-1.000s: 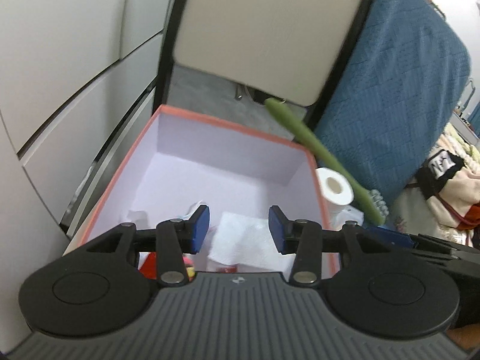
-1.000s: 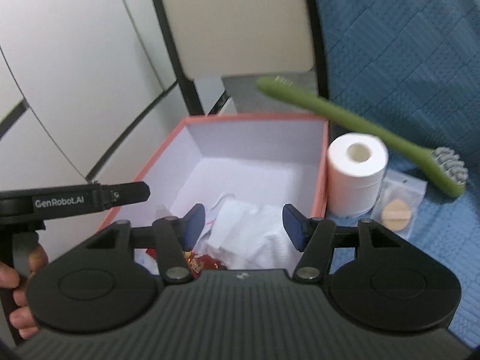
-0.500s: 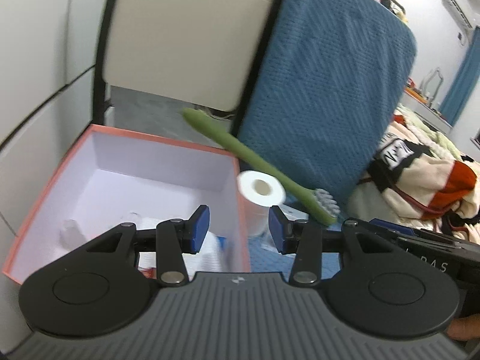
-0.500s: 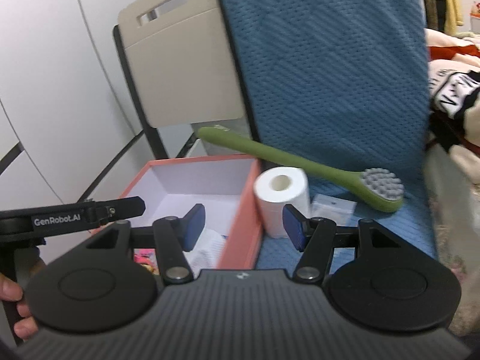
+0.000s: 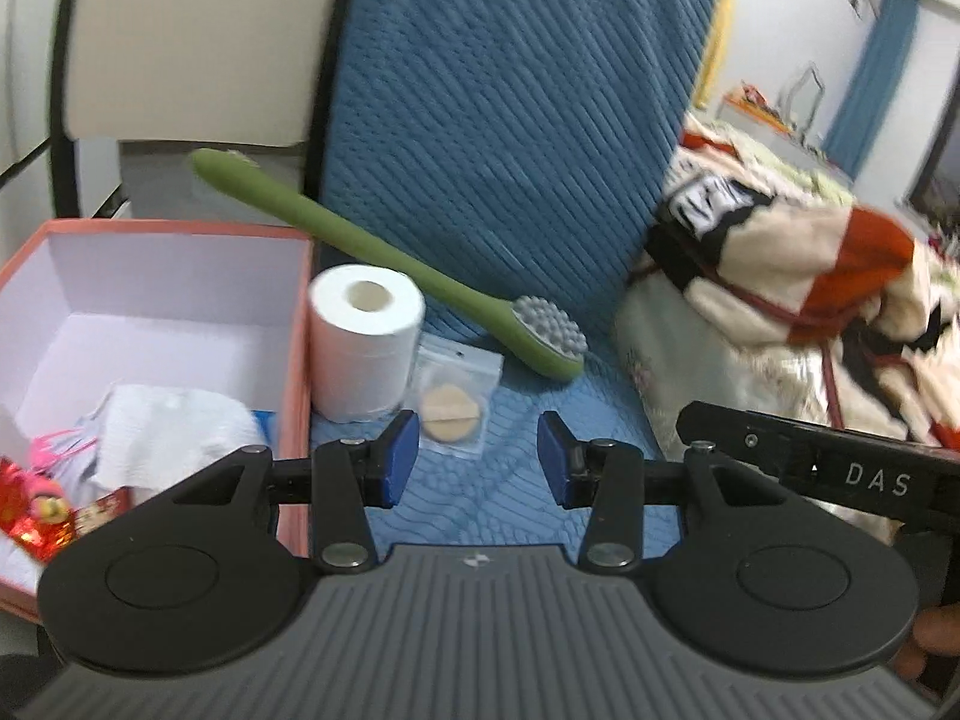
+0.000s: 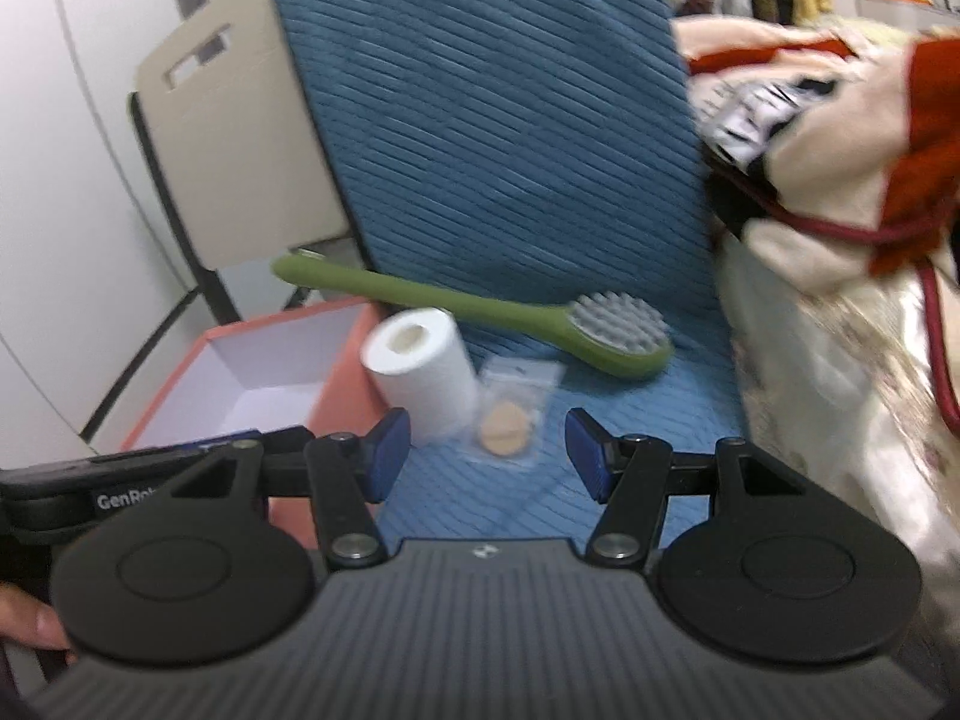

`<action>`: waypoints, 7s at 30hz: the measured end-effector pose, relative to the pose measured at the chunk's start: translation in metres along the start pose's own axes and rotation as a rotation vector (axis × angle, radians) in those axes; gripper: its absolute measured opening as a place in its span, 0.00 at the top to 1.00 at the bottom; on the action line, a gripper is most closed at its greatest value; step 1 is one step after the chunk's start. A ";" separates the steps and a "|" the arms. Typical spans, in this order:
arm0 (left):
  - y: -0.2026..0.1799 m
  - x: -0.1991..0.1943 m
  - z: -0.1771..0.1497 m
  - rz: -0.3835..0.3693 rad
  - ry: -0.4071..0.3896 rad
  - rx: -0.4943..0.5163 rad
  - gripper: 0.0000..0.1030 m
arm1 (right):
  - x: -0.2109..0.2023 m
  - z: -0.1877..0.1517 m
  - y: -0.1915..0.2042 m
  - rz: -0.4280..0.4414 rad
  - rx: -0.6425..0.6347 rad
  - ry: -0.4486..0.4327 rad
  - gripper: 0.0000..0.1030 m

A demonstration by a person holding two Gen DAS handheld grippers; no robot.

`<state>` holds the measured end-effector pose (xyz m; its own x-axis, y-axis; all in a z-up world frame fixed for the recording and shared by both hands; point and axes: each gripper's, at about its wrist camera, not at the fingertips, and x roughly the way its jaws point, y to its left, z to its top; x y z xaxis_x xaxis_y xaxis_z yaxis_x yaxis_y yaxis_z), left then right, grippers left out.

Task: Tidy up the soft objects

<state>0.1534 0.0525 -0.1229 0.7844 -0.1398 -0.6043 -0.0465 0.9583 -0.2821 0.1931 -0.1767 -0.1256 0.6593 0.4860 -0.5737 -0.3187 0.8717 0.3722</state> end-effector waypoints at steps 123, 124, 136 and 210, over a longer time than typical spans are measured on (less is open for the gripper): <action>-0.019 0.109 -0.043 -0.023 0.166 -0.066 0.92 | 0.085 -0.038 -0.042 -0.129 0.022 0.218 0.89; -0.021 0.105 -0.043 -0.024 0.172 -0.055 0.92 | 0.082 -0.039 -0.042 -0.129 0.028 0.220 0.89; -0.009 0.056 -0.005 -0.038 0.203 -0.144 0.92 | 0.038 0.009 -0.018 -0.086 0.026 0.173 0.89; 0.123 -0.174 0.071 0.257 -0.038 -0.183 0.50 | 0.004 0.061 0.195 0.231 -0.231 0.071 0.71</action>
<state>0.0547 0.2126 0.0003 0.7549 0.1136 -0.6460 -0.3541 0.8996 -0.2556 0.1749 -0.0086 -0.0110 0.5046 0.6688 -0.5460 -0.6060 0.7248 0.3277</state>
